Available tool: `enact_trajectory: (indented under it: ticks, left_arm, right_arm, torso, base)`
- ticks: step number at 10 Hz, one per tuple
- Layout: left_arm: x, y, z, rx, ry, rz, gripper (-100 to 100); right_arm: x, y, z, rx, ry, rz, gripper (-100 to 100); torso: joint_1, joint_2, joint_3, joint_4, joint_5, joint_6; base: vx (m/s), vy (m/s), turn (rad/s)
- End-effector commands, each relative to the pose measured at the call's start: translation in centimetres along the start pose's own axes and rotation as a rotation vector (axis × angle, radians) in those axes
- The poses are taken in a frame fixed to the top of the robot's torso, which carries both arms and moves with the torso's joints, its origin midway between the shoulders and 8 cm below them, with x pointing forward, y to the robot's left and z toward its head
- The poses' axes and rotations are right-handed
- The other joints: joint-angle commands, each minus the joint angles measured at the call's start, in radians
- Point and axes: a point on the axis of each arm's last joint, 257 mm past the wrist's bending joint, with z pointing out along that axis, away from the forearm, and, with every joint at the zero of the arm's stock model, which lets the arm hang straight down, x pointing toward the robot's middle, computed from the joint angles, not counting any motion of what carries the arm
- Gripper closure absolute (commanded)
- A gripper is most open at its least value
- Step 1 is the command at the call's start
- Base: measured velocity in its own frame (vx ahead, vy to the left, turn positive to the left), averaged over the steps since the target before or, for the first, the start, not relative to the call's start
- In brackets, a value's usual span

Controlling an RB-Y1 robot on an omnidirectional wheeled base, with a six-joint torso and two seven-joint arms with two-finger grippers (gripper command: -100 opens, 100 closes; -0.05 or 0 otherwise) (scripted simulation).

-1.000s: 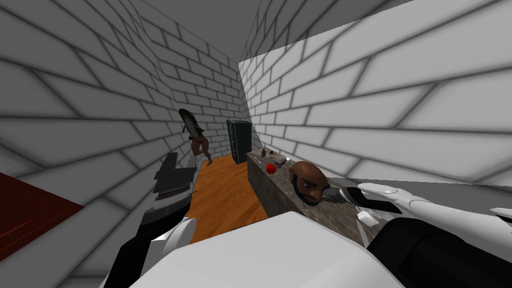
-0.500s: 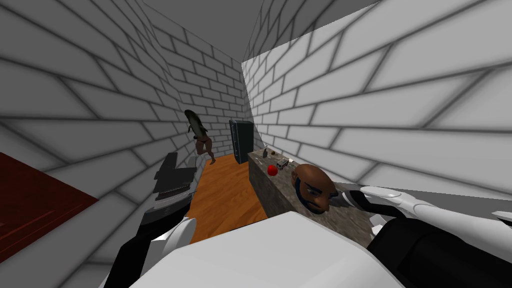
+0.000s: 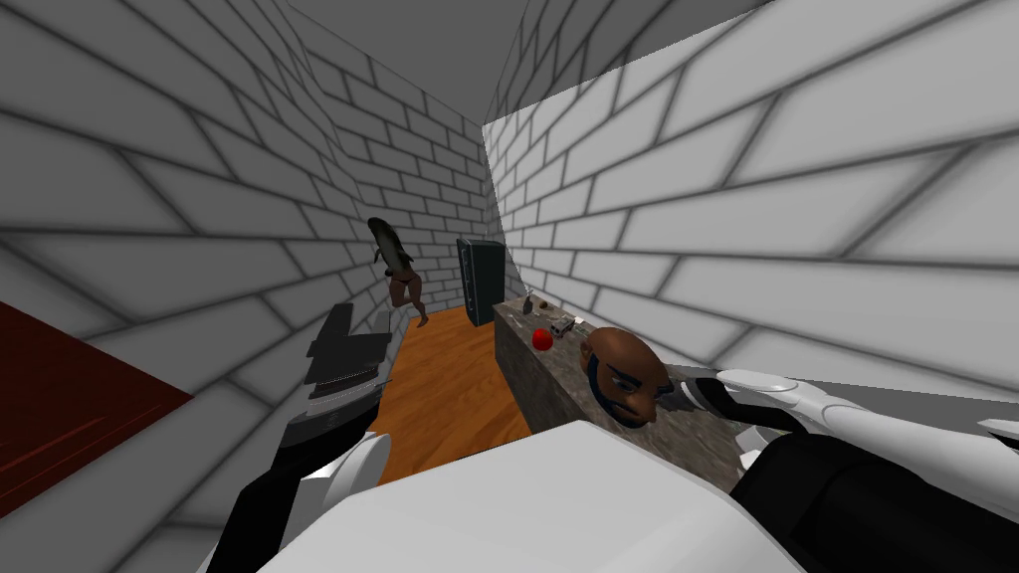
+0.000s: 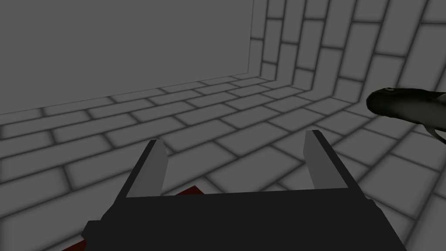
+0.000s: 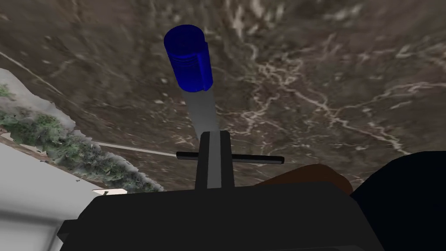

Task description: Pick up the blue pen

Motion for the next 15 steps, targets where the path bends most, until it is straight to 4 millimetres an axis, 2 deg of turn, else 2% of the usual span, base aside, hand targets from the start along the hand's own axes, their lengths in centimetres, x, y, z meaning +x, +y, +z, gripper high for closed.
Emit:
enact_trajectory:
  ticks: [1,2,3,6,7,9,10,11,12,13,14,15]
  left_arm:
    - [0.0,0.0,0.0,0.000,0.000,0.000,0]
    - [0.0,0.0,0.0,0.000,0.000,0.000,0]
    - [0.0,0.0,0.0,0.000,0.000,0.000,0]
    - [0.0,0.0,0.0,0.000,0.000,0.000,0]
    - [0.0,0.0,0.0,0.000,0.000,0.000,0]
    - [0.0,0.0,0.0,0.000,0.000,0.000,0]
    - [0.0,0.0,0.0,0.000,0.000,0.000,0]
    - [0.0,0.0,0.0,0.000,0.000,0.000,0]
    - [0.0,0.0,0.0,0.000,0.000,0.000,0]
    - [0.0,0.0,0.0,0.000,0.000,0.000,0]
    - [0.0,0.0,0.0,0.000,0.000,0.000,0]
    - [0.0,0.0,0.0,0.000,0.000,0.000,0]
  right_arm:
    - [0.0,0.0,0.0,0.000,0.000,0.000,100]
    - [0.0,0.0,0.0,0.000,0.000,0.000,0]
    - [-2.2,-2.8,-1.3,0.052,-0.015,-0.020,-100]
    - [-3.6,-5.8,-2.9,0.114,-0.012,-0.033,-100]
    - [-4.2,-7.6,-4.0,0.155,-0.002,-0.039,-100]
    - [-4.6,-10.0,-5.6,0.214,0.019,-0.045,-100]
    - [-4.6,-10.0,-5.6,0.214,0.019,-0.045,-100]
    - [-4.8,-12.0,-7.0,0.266,0.042,-0.052,-100]
    - [-4.8,-12.0,-7.0,0.266,0.042,-0.052,-100]
    - [-5.0,-13.8,-8.4,0.316,0.064,-0.064,-100]
    - [-5.2,-14.4,-8.9,0.333,0.071,-0.070,-100]
    - [-4.1,-12.6,-7.6,0.290,0.067,-0.062,-100]
  torso:
    - [0.000,0.000,0.000,0.000,0.000,0.000]
    - [0.000,0.000,0.000,0.000,0.000,0.000]
    - [-0.001,0.000,0.000,0.000,0.000,0.000]
    - [0.002,0.000,0.000,0.000,0.001,0.000]
    - [0.003,0.000,0.000,0.000,0.001,0.000]
    - [0.007,-0.002,0.000,0.001,0.004,-0.004]
    - [0.009,-0.003,-0.001,0.002,0.006,-0.006]
    - [0.009,-0.003,-0.001,0.002,0.006,-0.005]
    - [0.011,-0.004,-0.001,0.001,0.007,-0.006]
    - [0.011,-0.004,-0.001,0.002,0.007,-0.006]
    - [0.011,-0.004,-0.001,0.001,0.007,-0.007]
    - [0.009,-0.004,-0.001,0.002,0.007,-0.006]
  base:
    - [0.000,0.000,0.000]
    - [0.000,0.000,0.000]
    - [-0.007,0.023,0.063]
    - [-0.012,0.039,0.071]
    - [-0.022,0.061,0.099]
    - [-0.022,0.068,0.118]
    - [-0.016,0.045,0.068]
    - [-0.015,0.056,0.132]
    - [-0.014,0.045,0.060]
    - [-0.018,0.043,0.113]
    - [-0.019,0.018,0.057]
    - [-0.009,-0.062,-0.211]
